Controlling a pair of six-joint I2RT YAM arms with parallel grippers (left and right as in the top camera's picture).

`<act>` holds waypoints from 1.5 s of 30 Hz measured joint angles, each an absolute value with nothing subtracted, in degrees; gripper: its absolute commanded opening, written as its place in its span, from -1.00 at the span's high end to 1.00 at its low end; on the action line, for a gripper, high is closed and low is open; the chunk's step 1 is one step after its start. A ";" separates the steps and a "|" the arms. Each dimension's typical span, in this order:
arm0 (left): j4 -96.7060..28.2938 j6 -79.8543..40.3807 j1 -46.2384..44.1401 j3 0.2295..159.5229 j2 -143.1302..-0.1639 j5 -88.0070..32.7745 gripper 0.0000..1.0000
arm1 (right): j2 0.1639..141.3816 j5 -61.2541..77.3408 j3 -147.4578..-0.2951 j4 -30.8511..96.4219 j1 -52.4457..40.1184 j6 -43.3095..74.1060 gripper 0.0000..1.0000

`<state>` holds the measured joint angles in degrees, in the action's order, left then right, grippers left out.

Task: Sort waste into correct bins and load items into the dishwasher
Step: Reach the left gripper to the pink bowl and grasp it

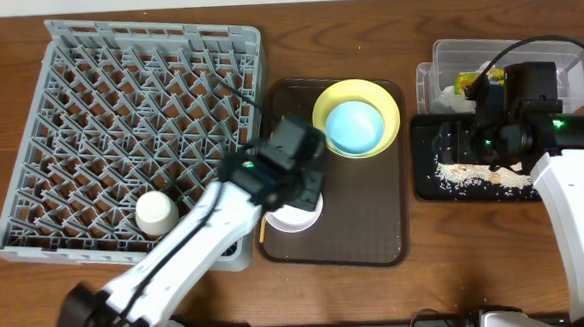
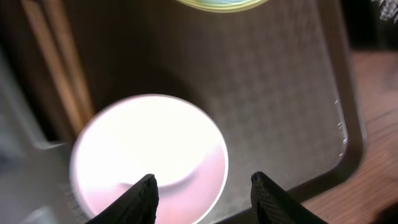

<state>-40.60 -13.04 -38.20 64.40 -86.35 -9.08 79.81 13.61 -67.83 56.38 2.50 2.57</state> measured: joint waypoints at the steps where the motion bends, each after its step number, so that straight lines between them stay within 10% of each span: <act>1: -40.14 -13.04 -39.09 64.40 -88.07 -9.08 0.03 | 79.81 13.58 -67.83 56.40 2.50 2.57 -0.50; 10: -37.15 -13.04 -44.27 64.40 -99.31 -9.08 0.05 | 79.81 13.58 -67.83 56.75 2.50 2.57 -0.48; 20: -36.99 -12.49 -45.23 64.40 -102.78 -9.08 0.88 | 79.81 13.56 -67.83 56.99 2.50 2.57 -0.48; 45: -37.80 -11.73 -24.69 70.50 -75.70 -15.92 0.78 | 79.81 13.45 -67.83 57.41 2.50 2.57 -0.47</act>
<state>-37.80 -11.73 -24.69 70.50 -75.70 -15.92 79.81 13.45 -67.83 57.41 2.50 2.57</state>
